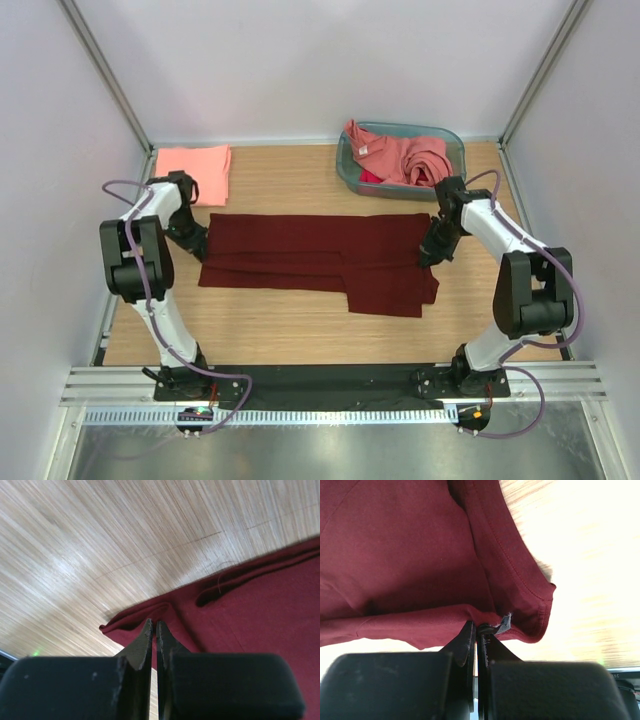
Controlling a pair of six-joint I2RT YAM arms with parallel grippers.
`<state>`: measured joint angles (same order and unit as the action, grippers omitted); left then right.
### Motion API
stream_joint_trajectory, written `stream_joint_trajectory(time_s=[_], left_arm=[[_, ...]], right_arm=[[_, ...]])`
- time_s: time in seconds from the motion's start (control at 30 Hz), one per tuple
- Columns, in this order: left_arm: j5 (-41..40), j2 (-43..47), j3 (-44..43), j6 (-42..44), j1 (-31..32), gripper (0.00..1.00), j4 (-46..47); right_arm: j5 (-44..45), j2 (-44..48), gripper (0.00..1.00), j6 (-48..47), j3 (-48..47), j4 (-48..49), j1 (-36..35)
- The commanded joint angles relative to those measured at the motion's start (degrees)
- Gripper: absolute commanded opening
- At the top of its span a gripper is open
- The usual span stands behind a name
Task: Fold and stack the t-shirts
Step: Fold the tshirt
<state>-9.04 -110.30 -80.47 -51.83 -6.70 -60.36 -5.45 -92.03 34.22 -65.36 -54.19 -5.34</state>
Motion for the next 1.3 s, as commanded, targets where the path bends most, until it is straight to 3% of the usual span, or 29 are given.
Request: stream_joint_trajectory(time_s=[0.0,0.1,0.33,0.47,0.53,0.57,0.67,0.77,0.87,0.9,1.03,1.17,1.27], left_arm=[[-1.86,-0.79,-2.50,0.68,0.11,0.02,0.86],[-2.21,-1.32,-3.29,0.86,0.11,0.10,0.68],[-4.23,2.63,-5.22,3.31,0.28,0.52,0.42],[-4.67,7.19,-5.84,7.61,0.28,0.61,-0.73],[-4.24,10.96,-3.92,8.85,0.46,0.61,-0.99],[-2.58,12.29,-2.95,10.42,0.63,0.61,-0.82],[3.03,19.49,4.24,12.88,2.12,0.59,2.33],[8.66,25.56,12.42,13.69,3.35,0.55,5.23],[16.13,29.78,20.07,14.04,4.15,0.51,9.89],[17.64,30.32,21.83,14.04,4.15,0.49,11.04],[22.12,29.80,25.18,14.65,4.33,0.46,14.04],[24.50,29.62,25.10,15.53,4.85,0.45,14.13],[24.94,29.62,25.01,16.67,4.94,0.45,13.69]], right_arm=[[0.53,-0.69,0.01,-0.91,-1.87,1.28,0.51],[0.18,-1.66,0.01,-0.91,-1.79,2.69,0.51],[0.44,-4.38,0.05,-1.08,-3.01,4.18,0.51],[2.98,-6.31,0.12,-2.65,-5.12,3.48,0.51],[5.09,-8.07,0.28,-3.89,-8.09,1.38,0.42],[7.28,-8.43,0.45,-4.59,-9.33,0.50,0.51],[13.70,-7.91,0.60,-6.61,-13.90,-4.14,-0.10],[20.83,-5.36,0.71,-8.20,-17.25,-7.66,-5.54],[15.49,-0.53,0.70,-7.85,-15.33,-8.30,-11.25],[10.69,1.13,0.69,-7.24,-11.84,-7.77,-14.75],[2.04,9.74,0.59,-2.95,1.53,-3.12,-17.94],[4.91,17.66,0.47,-1.79,10.77,-1.79,-17.86],[8.69,20.74,0.45,-0.39,14.47,-3.10,-17.69]])
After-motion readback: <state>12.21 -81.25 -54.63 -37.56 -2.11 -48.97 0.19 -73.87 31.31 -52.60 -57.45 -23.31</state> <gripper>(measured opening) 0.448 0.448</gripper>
